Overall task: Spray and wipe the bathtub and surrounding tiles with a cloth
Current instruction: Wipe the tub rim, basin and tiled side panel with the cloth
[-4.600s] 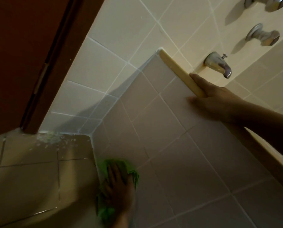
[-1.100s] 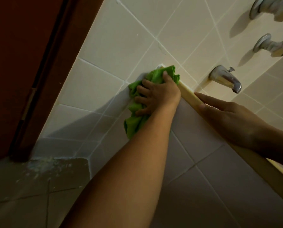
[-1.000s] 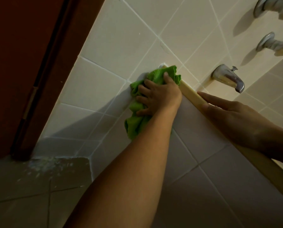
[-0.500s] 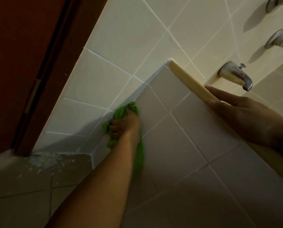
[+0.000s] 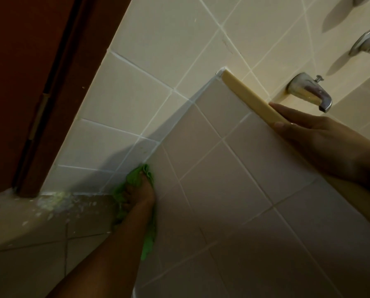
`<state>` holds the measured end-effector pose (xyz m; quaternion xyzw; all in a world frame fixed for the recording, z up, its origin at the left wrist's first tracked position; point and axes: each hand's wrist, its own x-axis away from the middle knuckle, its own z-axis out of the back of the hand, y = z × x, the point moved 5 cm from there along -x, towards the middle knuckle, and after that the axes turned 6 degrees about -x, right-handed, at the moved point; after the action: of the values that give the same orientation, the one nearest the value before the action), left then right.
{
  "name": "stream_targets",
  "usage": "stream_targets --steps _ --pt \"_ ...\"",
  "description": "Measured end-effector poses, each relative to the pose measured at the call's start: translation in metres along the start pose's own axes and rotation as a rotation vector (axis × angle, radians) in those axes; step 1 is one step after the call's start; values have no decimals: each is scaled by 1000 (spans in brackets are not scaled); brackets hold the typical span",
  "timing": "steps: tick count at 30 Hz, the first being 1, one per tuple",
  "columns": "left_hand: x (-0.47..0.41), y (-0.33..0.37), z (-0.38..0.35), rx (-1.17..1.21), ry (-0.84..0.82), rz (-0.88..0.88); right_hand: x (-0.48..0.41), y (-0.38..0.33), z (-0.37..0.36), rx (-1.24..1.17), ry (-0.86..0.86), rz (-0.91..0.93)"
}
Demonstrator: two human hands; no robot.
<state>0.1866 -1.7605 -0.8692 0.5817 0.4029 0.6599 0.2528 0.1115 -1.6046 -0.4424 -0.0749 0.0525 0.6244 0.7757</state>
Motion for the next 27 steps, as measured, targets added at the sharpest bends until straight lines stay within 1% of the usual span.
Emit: stream_targets --steps 2,4,7,9,11,13,15,19,21,22,25,27 --pt "1 -13 3 6 -1 -25 0 0 0 -3 -4 -3" --pt "4 -26 1 -7 -44 19 -1 -1 0 -3 -5 1" --pt "7 -36 4 26 -42 68 -2 -2 1 23 -11 16" --pt "14 -43 5 16 -72 72 -3 -3 0 44 -9 23" --pt "32 -53 7 -32 -79 81 -4 -4 0 55 -7 23" --pt "57 -61 14 -94 -47 108 -4 -5 0 68 -8 21" --pt "82 -63 19 -124 -53 88 -5 -7 0 77 -6 27" --pt "130 -49 32 -142 -37 -109 -5 -10 0 94 48 32" --pt "153 -29 40 -98 -27 -240 -1 -12 0 113 78 30" --pt "165 -15 45 -51 -48 -319 4 -13 1 124 97 29" --pt "201 30 60 140 -236 -563 17 -18 3 170 130 62" --pt "226 62 77 157 -344 -737 29 -23 4 256 110 131"
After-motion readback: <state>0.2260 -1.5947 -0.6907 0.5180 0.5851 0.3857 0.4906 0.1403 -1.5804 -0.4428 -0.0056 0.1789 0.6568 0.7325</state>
